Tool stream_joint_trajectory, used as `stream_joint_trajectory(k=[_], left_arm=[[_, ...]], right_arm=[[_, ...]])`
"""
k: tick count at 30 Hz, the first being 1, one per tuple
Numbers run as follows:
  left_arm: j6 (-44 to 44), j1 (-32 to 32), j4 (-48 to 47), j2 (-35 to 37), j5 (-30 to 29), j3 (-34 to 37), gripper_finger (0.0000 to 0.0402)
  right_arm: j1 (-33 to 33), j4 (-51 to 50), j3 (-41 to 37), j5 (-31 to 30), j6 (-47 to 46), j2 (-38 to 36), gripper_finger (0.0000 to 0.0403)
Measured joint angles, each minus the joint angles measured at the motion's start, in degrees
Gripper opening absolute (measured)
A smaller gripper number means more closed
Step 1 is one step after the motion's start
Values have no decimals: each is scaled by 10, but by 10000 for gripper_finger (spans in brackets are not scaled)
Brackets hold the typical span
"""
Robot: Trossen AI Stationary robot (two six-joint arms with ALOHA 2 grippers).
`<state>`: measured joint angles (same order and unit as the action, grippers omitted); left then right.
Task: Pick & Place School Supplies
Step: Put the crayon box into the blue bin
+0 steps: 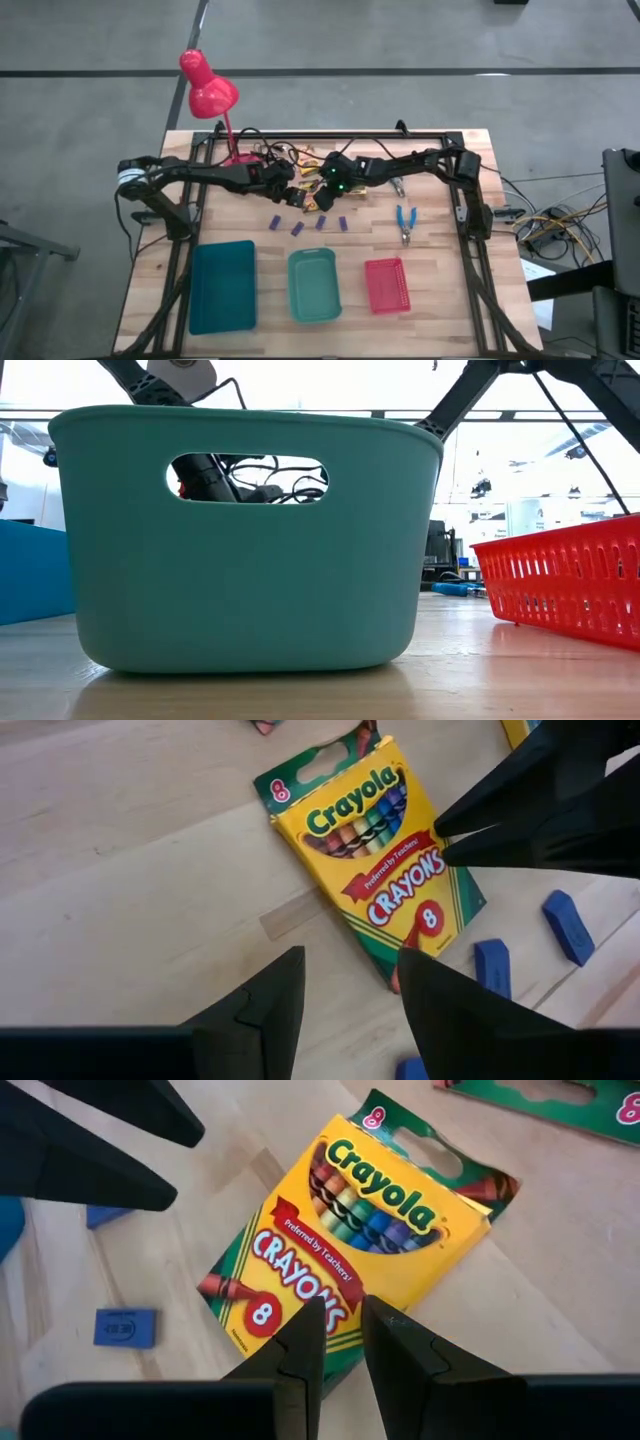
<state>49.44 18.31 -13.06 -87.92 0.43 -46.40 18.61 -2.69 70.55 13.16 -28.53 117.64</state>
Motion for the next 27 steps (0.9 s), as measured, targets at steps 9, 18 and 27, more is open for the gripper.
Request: stream_joint_trajectory(k=[9,18,27], left_arm=[[3,0,2,-2,0,9,168],[19,0,48,-21,0,9,168],[37,1,52,-35,0,9,168]], right_arm=[[0,-5,-4,-14,-3,-5,68],[0,-49,-5,-16,-5,-6,68],[0,-52,-6,-20,-12,-6,68]])
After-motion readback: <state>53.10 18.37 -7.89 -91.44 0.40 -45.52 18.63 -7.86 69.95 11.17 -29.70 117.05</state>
